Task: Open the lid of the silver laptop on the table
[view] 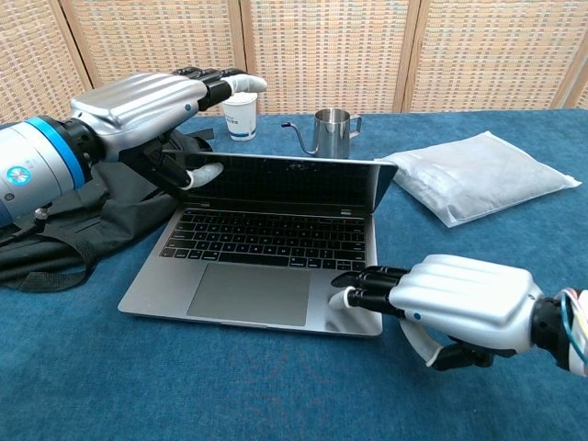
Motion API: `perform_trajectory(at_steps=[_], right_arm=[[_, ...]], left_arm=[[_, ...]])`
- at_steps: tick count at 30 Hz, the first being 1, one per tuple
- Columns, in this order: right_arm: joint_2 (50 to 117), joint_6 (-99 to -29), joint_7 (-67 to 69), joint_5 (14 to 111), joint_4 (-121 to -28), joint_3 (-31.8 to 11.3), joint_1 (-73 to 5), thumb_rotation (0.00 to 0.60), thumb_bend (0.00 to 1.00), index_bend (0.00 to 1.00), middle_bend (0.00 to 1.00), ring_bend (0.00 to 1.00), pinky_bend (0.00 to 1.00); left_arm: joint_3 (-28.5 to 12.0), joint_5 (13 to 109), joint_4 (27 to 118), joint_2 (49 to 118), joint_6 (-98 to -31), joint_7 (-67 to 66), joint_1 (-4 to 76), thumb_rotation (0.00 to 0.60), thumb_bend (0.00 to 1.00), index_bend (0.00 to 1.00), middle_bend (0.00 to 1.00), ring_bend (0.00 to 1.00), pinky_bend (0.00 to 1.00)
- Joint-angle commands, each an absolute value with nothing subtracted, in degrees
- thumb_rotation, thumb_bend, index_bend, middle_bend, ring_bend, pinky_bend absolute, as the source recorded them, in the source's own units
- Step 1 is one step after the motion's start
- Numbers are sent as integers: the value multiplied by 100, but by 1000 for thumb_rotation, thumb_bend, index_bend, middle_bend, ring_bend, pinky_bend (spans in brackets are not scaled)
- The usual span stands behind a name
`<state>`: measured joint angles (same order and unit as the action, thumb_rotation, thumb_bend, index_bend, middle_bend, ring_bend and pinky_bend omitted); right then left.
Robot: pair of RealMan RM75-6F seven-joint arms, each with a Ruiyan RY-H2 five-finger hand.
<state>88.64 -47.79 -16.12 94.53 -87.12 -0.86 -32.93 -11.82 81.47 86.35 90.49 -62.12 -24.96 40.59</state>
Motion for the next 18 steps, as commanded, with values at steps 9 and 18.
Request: perform_trajectory(at_steps=[9, 18], right_arm=[[9008, -4608, -2182, 9171, -8610, -45, -3414, 600, 998, 66, 0, 8, 317], [9021, -4646, -2397, 9162, -8532, 75, -3466, 600, 1000, 64, 0, 7, 317]], left_arm=[[-1173, 8195, 8687, 8897, -6303, -2393, 4089, 600, 442, 0, 0, 0, 0], [-1305, 8011, 8666, 8776, -6272, -2356, 4166, 600, 442, 0, 0, 0, 0]])
